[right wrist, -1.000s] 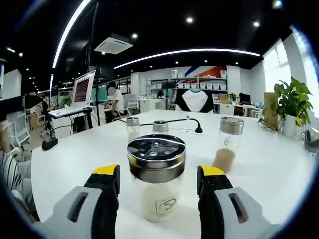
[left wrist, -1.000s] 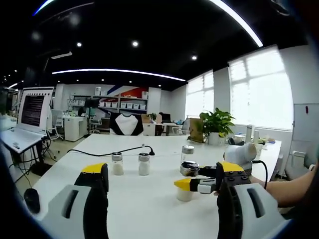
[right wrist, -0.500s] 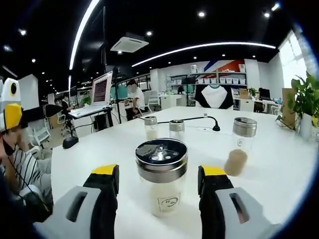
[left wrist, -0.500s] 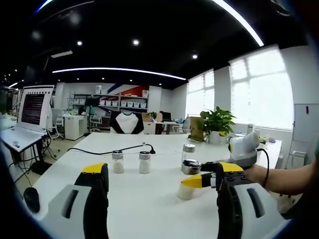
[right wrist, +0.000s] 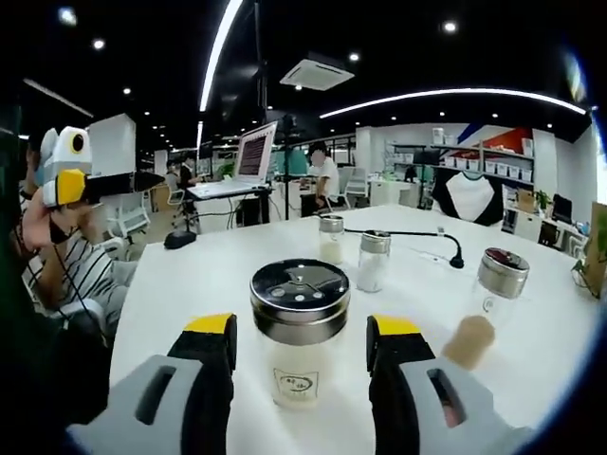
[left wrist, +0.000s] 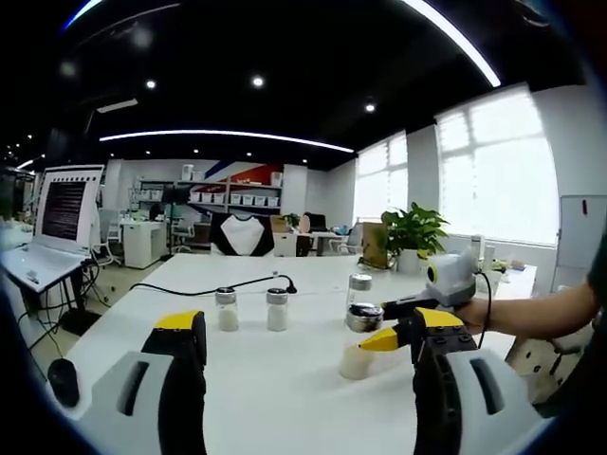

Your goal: Rotate the seasoning bottle until the label or dispensing opening points toward the visible target arrow and the bottle remains upright within the marked orientation range

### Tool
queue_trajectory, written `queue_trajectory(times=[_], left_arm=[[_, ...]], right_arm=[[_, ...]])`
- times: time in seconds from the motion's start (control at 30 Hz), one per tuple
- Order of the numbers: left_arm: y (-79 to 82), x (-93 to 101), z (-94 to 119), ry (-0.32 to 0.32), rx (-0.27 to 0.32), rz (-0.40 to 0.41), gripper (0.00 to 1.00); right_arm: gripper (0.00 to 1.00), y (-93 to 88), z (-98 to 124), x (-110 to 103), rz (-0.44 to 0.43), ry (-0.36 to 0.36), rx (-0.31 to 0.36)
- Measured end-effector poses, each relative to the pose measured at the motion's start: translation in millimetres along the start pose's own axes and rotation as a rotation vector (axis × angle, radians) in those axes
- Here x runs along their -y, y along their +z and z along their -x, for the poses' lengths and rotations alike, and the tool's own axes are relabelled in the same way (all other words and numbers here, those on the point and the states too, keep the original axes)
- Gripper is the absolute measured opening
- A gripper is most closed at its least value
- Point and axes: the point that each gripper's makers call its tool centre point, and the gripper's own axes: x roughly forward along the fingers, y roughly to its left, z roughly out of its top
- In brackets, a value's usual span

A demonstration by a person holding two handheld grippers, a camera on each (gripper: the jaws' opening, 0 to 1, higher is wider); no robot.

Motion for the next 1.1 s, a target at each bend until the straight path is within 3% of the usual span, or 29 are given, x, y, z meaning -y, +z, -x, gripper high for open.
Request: queue_trajectory(times=[0.1,0.17,0.33,0.47,1.1], left_arm=[[0.1,-2.0,0.9,0.005,0.0,-0.003,0.94],[0.2,-2.9,1.3,0.006,0.001,-0.003,0.94],[0.1,-4.9,2.1,0.013,0.001,0.003,0.94],[0.5,-3.4,2.5,0.005,0.001,-0.014,0.94],[-2.7,-4.9,2.9,0.008,0.0,-0.004,0.94]], right_arm=[[0.55,2.9,-2.3,-1.4,0.009,0.043,0.011],[0.54,5.2,-5.3,-0.5,-0.031,0.073,0.024],[0.43,9.2,-9.4,-3.2,-0.058,0.114,0.033],[0.41,6.1,-11.9,-5.1,0.012,0.108,-0.01],[0.41,6.6,-10.9,-12.6,0.011,0.099,-0.002]])
